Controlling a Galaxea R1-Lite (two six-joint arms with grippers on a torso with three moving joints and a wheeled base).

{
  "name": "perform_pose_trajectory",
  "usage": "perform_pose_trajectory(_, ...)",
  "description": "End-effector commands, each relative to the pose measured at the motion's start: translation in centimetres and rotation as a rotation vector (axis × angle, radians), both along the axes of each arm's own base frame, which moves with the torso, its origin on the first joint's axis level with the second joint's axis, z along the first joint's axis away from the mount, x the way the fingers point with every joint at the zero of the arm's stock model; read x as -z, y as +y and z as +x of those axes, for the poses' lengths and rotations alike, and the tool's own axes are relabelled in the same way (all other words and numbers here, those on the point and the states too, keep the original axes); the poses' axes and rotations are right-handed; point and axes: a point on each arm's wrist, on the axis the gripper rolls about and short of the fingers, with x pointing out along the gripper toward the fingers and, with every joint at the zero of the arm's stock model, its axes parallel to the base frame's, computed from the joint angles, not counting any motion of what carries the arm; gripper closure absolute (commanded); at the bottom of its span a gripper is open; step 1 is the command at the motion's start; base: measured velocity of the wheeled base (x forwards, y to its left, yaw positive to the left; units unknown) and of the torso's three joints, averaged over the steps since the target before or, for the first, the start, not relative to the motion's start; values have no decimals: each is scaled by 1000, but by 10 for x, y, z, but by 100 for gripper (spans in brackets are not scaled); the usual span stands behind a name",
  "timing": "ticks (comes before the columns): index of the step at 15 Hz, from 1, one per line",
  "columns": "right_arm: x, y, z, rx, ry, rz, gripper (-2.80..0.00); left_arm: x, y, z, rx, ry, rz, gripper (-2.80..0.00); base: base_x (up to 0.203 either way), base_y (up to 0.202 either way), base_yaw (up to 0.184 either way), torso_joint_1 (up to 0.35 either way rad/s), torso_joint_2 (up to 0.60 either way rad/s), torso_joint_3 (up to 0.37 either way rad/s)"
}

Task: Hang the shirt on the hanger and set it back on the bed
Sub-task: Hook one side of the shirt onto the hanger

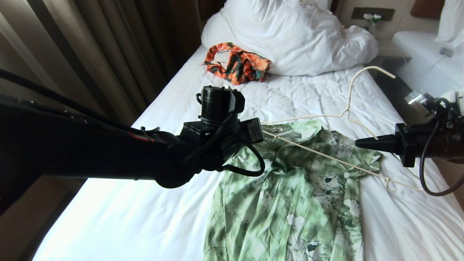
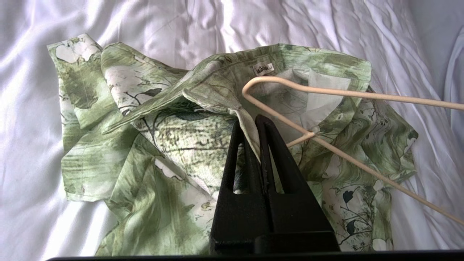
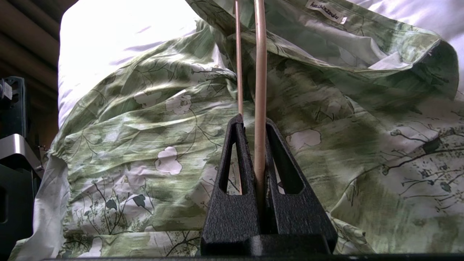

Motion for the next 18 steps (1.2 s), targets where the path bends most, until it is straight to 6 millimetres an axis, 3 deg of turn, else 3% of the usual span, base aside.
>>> perform_pose_trajectory(1, 7, 6, 3, -21, 20, 2, 0, -4, 1, -1, -3, -8, -10, 0, 0, 0, 0, 0, 0, 0)
perform_pose_trajectory(6, 13, 12, -7, -35, 47, 2, 0, -21, -2, 2, -2, -57, -34, 0, 0, 0, 0, 0, 0, 0)
perform_pose_trajectory(11, 9, 14, -18, -36, 36, -1, 0, -22, -9, -1, 22, -75, -8, 0, 0, 0, 0, 0, 0, 0)
perform_pose_trajectory(14, 11, 30, -13, -85, 44, -3, 0, -35, -22, -26, 89, -98, -32, 0, 0, 0, 0, 0, 0, 0)
perform_pose_trajectory(18, 0, 49, -7, -135, 35, 9, 0, -53, -57, -92, 294, -156, -5, 0, 0, 0, 0, 0, 0, 0)
